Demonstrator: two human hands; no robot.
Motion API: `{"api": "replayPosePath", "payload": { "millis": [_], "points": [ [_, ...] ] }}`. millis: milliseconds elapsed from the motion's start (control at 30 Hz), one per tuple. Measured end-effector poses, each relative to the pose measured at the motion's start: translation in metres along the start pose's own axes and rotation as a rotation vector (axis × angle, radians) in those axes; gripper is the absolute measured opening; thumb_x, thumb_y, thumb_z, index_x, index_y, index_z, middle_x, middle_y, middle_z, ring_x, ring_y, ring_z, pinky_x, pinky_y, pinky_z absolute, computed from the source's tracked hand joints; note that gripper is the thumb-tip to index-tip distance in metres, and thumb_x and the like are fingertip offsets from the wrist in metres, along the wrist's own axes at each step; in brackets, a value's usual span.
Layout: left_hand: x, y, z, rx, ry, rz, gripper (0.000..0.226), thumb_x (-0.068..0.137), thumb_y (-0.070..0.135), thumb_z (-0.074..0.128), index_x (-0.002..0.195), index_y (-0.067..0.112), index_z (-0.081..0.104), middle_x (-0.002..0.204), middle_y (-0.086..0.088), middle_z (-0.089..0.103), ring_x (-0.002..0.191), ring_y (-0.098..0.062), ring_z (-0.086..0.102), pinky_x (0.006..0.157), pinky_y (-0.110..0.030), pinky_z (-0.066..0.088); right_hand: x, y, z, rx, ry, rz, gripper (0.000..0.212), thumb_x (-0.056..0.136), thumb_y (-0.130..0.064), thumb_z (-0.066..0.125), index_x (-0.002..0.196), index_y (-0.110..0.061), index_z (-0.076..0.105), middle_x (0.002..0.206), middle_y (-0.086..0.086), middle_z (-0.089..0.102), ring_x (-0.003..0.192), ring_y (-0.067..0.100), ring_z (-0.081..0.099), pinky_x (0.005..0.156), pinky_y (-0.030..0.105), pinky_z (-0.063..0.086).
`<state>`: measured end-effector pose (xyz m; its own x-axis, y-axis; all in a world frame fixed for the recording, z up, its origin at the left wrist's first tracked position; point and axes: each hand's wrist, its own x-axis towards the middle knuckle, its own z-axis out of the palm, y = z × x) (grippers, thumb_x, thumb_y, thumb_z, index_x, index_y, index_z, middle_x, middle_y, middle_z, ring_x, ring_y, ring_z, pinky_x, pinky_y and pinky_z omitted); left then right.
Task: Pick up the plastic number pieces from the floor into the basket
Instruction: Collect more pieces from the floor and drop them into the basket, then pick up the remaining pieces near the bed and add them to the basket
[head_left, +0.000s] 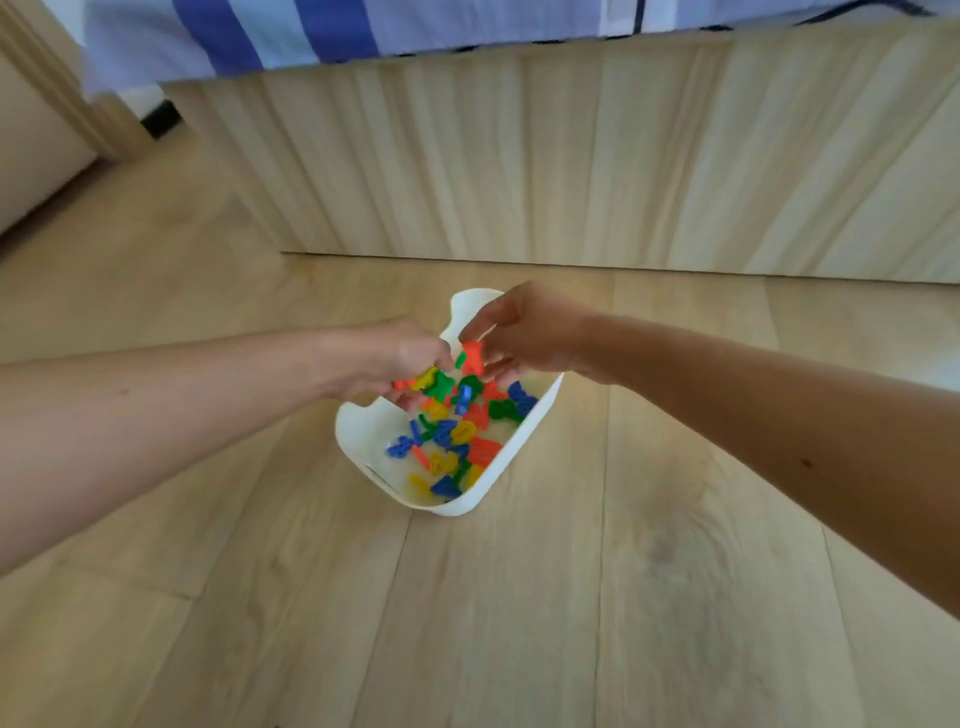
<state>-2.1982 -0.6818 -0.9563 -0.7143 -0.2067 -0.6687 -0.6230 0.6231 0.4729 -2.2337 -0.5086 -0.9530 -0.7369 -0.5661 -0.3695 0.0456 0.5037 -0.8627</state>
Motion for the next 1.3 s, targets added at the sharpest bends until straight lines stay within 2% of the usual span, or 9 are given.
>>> {"api": "replayPosePath", "payload": {
  "millis": [67, 167, 233, 367, 500, 600, 733, 1000, 1300],
  "points": [
    [0.005, -0.004, -0.002, 0.023, -0.066, 0.006, 0.038, 0.083, 0.021, 0.056, 0.118, 0.009, 0.062, 0.113, -0.013, 0.058, 0.093, -0.028, 0.06, 0.079, -0.041, 0.059, 0.0, 0.003, 0.0, -0.036, 0.004, 0.014, 0.03, 0.09, 0.003, 0.053, 0.106, -0.014, 0.073, 0.099, 0.016, 0.075, 0.09, 0.027, 0.076, 0.087, 0.039, 0.061],
    [0.004, 0.0, -0.006, 0.072, -0.126, 0.03, 0.042, 0.092, 0.019, 0.045, 0.133, 0.014, 0.053, 0.127, -0.005, 0.05, 0.116, -0.027, 0.053, 0.076, -0.039, 0.058, -0.008, 0.012, -0.008, -0.084, 0.082, -0.003, 0.037, 0.087, 0.003, 0.054, 0.111, -0.018, 0.073, 0.111, 0.007, 0.071, 0.095, 0.023, 0.073, 0.088, 0.039, 0.06],
    [0.003, 0.002, -0.007, 0.121, -0.064, 0.062, 0.037, 0.092, 0.024, 0.048, 0.127, 0.016, 0.056, 0.122, -0.002, 0.055, 0.11, -0.024, 0.058, 0.077, -0.037, 0.056, -0.02, 0.022, -0.017, -0.095, 0.164, -0.03, 0.037, 0.086, 0.001, 0.056, 0.11, -0.021, 0.073, 0.109, -0.001, 0.068, 0.099, 0.021, 0.069, 0.09, 0.04, 0.059],
    [-0.009, 0.003, 0.015, 0.26, 0.178, 0.338, 0.038, 0.076, 0.043, 0.053, 0.084, 0.009, 0.068, 0.086, -0.005, 0.069, 0.077, -0.023, 0.064, 0.075, -0.04, 0.053, -0.065, 0.059, -0.038, -0.019, 0.273, -0.028, 0.025, 0.093, -0.008, 0.055, 0.096, -0.025, 0.072, 0.091, -0.003, 0.073, 0.088, 0.019, 0.073, 0.084, 0.044, 0.061],
    [-0.022, 0.004, 0.071, 0.564, 0.211, 0.476, 0.042, 0.078, 0.054, 0.056, 0.073, 0.012, 0.062, 0.076, 0.003, 0.063, 0.069, -0.018, 0.059, 0.066, -0.038, 0.051, -0.124, 0.105, -0.05, -0.001, 0.305, 0.035, 0.021, 0.096, -0.014, 0.059, 0.091, -0.029, 0.072, 0.086, -0.005, 0.075, 0.084, 0.017, 0.073, 0.08, 0.041, 0.062],
    [-0.023, 0.004, 0.104, 0.875, 0.314, 0.519, 0.035, 0.08, 0.044, 0.061, 0.074, 0.012, 0.047, 0.072, -0.001, 0.047, 0.063, -0.021, 0.05, 0.054, -0.032, 0.043, -0.166, 0.134, -0.05, 0.028, 0.297, 0.08, 0.018, 0.096, -0.011, 0.06, 0.091, -0.024, 0.072, 0.089, -0.008, 0.073, 0.08, 0.01, 0.073, 0.075, 0.036, 0.059],
    [-0.021, 0.004, 0.118, 1.007, 0.427, 0.553, 0.01, 0.086, 0.016, 0.059, 0.087, 0.012, 0.05, 0.068, 0.0, 0.043, 0.062, -0.024, 0.047, 0.053, -0.03, 0.04, -0.219, 0.164, -0.047, 0.081, 0.349, 0.115, 0.017, 0.095, -0.013, 0.061, 0.09, -0.026, 0.072, 0.087, -0.004, 0.074, 0.078, 0.008, 0.072, 0.07, 0.029, 0.057],
    [-0.06, 0.061, 0.164, 1.157, 0.405, 0.778, 0.022, 0.09, 0.022, 0.054, 0.112, 0.021, 0.052, 0.092, -0.003, 0.065, 0.087, -0.029, 0.065, 0.06, -0.032, 0.04, -0.303, 0.211, -0.038, 0.19, 0.423, 0.167, 0.016, 0.086, -0.023, 0.058, 0.087, -0.031, 0.071, 0.082, -0.001, 0.071, 0.077, 0.015, 0.07, 0.076, 0.039, 0.056],
    [-0.077, 0.186, 0.295, 1.164, 0.367, 1.058, 0.013, 0.09, 0.02, 0.057, 0.102, 0.023, 0.055, 0.086, -0.001, 0.065, 0.081, -0.027, 0.063, 0.06, -0.034, 0.039, -0.374, 0.251, -0.066, 0.211, 0.504, 0.159, 0.02, 0.077, -0.037, 0.052, 0.088, -0.036, 0.069, 0.085, -0.002, 0.069, 0.076, 0.013, 0.069, 0.077, 0.05, 0.058]
  ]
}}
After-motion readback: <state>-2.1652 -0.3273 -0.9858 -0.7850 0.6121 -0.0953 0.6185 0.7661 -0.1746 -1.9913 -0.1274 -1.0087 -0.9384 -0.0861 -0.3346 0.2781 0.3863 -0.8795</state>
